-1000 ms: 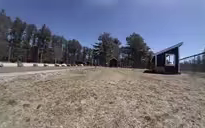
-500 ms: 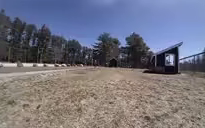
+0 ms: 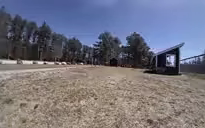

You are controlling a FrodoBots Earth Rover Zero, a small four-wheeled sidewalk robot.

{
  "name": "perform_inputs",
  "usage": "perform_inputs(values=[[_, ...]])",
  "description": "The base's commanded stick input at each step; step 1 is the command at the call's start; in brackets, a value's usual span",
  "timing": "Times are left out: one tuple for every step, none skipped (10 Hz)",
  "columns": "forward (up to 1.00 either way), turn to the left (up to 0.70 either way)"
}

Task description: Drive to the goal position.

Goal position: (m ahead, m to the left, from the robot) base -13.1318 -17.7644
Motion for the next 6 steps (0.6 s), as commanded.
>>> perform_inputs(values=[[0.70, -0.35], [0.70, -0.35], [0.70, -0.35], [0.70, -0.35], [0.70, -0.35], [0.70, -0.35]])
